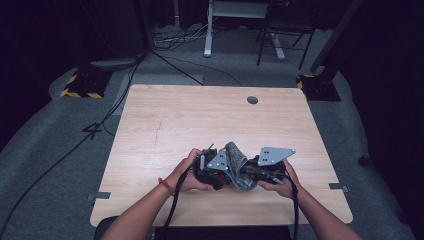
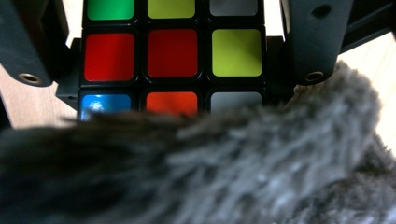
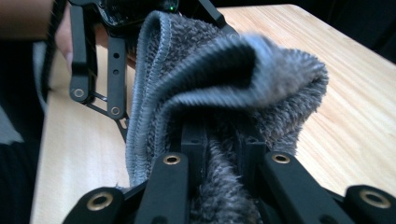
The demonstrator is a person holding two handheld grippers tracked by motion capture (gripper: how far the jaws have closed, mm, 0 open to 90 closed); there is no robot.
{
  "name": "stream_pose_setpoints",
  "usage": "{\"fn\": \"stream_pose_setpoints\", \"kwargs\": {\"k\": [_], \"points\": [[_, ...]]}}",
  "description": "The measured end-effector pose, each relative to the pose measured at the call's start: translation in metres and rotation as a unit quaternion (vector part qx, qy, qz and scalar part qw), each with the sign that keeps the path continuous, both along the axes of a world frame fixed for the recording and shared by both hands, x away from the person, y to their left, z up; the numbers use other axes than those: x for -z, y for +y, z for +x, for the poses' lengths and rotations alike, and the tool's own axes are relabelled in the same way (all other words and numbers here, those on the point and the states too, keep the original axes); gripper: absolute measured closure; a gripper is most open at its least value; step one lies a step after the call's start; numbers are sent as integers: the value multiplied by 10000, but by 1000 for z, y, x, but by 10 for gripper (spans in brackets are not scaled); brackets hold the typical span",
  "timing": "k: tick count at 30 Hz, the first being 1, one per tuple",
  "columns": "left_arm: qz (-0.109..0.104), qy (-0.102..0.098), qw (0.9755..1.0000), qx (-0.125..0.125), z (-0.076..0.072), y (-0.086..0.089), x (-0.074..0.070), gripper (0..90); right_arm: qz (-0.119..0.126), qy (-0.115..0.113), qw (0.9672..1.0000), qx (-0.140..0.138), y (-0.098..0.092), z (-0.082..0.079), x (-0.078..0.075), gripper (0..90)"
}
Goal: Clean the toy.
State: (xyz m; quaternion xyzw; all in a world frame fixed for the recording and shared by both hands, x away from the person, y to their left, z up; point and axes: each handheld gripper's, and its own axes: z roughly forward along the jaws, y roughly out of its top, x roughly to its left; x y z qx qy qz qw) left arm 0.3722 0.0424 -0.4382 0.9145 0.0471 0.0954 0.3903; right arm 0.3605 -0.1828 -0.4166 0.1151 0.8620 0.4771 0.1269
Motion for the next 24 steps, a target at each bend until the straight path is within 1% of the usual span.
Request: {"fn": "stream_pose_setpoints", "kwargs": {"k": [2,3,4,5,7,8,9,10,11,12,13,15,16,20,21,22,24], "points": [[-67,12,10000,30,-1,1,-1,338,-201,-39,9997,143,0,3,2,787],[-58,-35,10000,61,-1,1,-2,338,-253,-14,9994,234,0,5,4,787],[-74,-50,9999,68,-2,1,-3,338,-289,69,9990,348,-2,9,7,787],[-119,-43,9999,75,-3,2,-4,338,-349,110,9986,387,-3,11,9,787],[-172,-58,9998,77,-2,3,-5,338,-413,289,9980,372,-8,16,14,787],[-216,-87,9997,41,-2,3,-6,337,-454,332,9977,367,-9,16,16,787],[-292,-24,9996,43,-1,4,-7,337,-477,387,9975,350,-11,15,18,787],[-348,47,9993,93,0,4,-7,337,-327,491,9978,293,-13,15,19,787],[-355,50,9993,72,0,4,-7,336,-264,524,9979,279,-14,14,19,787],[-303,4,9995,16,0,3,-6,336,-255,445,9983,273,-14,13,17,787],[-269,-14,9996,13,0,2,-5,336,-144,377,9988,277,-13,11,14,786],[-263,26,9996,12,0,2,-4,335,-83,274,9993,229,-11,8,9,786],[-238,12,9997,3,-1,1,-4,333,-30,233,9996,173,-9,6,7,786],[-32,0,10000,13,-2,-6,1,330,172,188,9997,14,-3,0,0,786],[35,6,10000,18,-2,-8,2,330,198,189,9996,-29,-2,-1,-1,786],[79,-30,10000,24,-3,-10,3,330,188,158,9997,-86,1,-3,-2,786],[102,-66,9999,75,-4,-10,4,332,93,70,9998,-147,6,-6,-3,786]]}}
